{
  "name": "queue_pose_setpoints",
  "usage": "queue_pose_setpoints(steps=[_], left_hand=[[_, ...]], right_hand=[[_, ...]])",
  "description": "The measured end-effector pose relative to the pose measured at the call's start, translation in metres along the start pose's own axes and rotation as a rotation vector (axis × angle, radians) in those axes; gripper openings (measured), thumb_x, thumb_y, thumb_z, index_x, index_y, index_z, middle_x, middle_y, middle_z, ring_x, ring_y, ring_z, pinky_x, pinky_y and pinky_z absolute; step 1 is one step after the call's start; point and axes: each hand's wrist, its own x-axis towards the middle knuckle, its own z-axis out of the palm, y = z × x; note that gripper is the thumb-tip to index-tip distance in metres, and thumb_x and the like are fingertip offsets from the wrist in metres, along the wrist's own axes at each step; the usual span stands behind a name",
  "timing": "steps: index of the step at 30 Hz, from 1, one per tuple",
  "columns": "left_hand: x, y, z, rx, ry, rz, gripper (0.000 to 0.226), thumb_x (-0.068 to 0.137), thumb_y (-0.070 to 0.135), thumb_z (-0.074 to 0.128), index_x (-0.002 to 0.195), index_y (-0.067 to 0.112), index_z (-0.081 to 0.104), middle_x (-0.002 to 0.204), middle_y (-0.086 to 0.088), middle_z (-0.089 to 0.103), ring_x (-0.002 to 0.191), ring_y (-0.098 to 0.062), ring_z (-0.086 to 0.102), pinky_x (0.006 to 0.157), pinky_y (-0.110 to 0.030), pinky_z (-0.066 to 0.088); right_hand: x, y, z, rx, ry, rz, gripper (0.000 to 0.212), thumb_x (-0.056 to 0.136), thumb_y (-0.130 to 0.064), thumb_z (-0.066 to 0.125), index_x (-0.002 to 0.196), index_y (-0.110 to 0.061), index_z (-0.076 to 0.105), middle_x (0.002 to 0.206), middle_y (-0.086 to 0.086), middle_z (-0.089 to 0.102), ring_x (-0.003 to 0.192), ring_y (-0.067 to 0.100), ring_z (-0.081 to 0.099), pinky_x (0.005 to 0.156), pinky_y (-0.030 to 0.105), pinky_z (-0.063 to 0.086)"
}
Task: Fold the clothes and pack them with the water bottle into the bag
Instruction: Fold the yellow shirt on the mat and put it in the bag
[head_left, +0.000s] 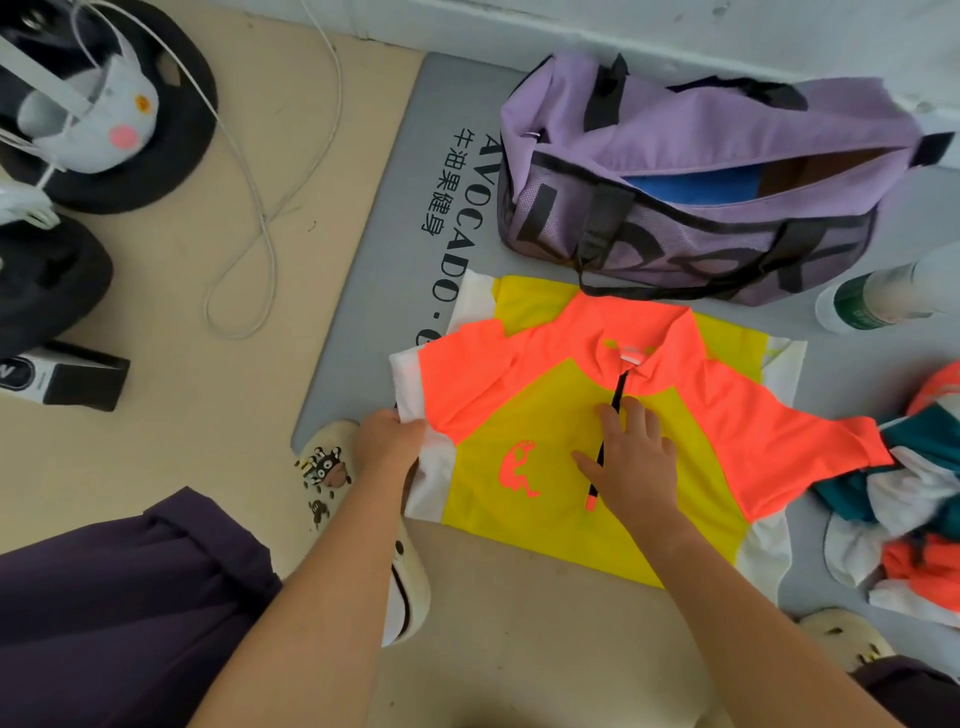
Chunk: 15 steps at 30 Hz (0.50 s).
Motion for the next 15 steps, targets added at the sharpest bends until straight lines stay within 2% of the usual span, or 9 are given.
queue_pose_setpoints(steps=[2,4,6,9,10,12,15], left_hand=[[-0.005,0.005,-0.003,-0.09,0.188,0.042,0.011,0.086,0.022,0.059,0.086,0.011,0.055,0.091,-0.009,0.062,0.079,-0.028,0.056,0.059,-0.032,0.039],[-0.005,0.021,-0.003,-0.143,0.306,0.252,0.017,0.082,0.021,0.063,0.092,0.011,0.055,0.101,-0.009,0.059,0.092,-0.029,0.055,0.07,-0.036,0.043],[0.001,0.045,-0.003,-0.024,0.25,0.479,0.036,0.079,0.029,0.07,0.108,0.012,0.059,0.114,-0.008,0.057,0.107,-0.028,0.052,0.087,-0.04,0.044],[0.014,0.076,-0.002,0.235,0.108,0.598,0.071,0.071,0.05,0.076,0.129,0.018,0.051,0.128,-0.006,0.056,0.119,-0.028,0.052,0.098,-0.044,0.043],[0.02,0.081,-0.002,0.306,0.095,0.595,0.074,0.07,0.054,0.076,0.128,0.018,0.049,0.126,-0.005,0.058,0.117,-0.029,0.054,0.098,-0.044,0.042],[0.033,0.083,-0.003,0.37,0.034,0.547,0.065,0.072,0.056,0.075,0.118,0.017,0.053,0.114,-0.005,0.064,0.108,-0.029,0.06,0.092,-0.041,0.043],[0.048,0.072,-0.011,0.302,-0.09,0.519,0.037,0.082,0.049,0.072,0.084,0.013,0.062,0.081,-0.004,0.063,0.089,-0.03,0.064,0.069,-0.034,0.043]], right_hand=[[0.004,-0.003,-0.001,-0.053,0.035,-0.006,0.064,0.088,-0.058,0.055,0.138,-0.02,0.041,0.141,0.008,0.037,0.131,0.029,0.036,0.098,0.046,0.041],[0.01,-0.008,-0.003,-0.073,0.085,-0.035,0.068,0.086,-0.059,0.058,0.139,-0.018,0.042,0.143,0.013,0.038,0.133,0.031,0.036,0.1,0.049,0.039],[0.015,-0.013,-0.003,-0.051,0.067,-0.061,0.079,0.084,-0.06,0.06,0.147,-0.021,0.033,0.154,0.017,0.027,0.143,0.033,0.026,0.105,0.051,0.034],[0.018,-0.018,0.002,-0.063,-0.021,-0.067,0.092,0.081,-0.065,0.06,0.153,-0.026,0.016,0.161,0.014,0.006,0.15,0.033,0.007,0.11,0.05,0.031],[0.018,-0.018,0.003,-0.067,-0.027,-0.065,0.094,0.081,-0.064,0.061,0.153,-0.026,0.015,0.162,0.014,0.003,0.15,0.033,0.005,0.11,0.049,0.032],[0.018,-0.02,0.004,-0.062,-0.03,-0.057,0.095,0.079,-0.063,0.062,0.153,-0.025,0.015,0.162,0.015,0.002,0.15,0.034,0.003,0.11,0.049,0.034],[0.019,-0.022,0.007,-0.057,-0.032,-0.04,0.096,0.078,-0.062,0.064,0.152,-0.025,0.017,0.162,0.016,0.001,0.15,0.034,0.002,0.109,0.05,0.033]])
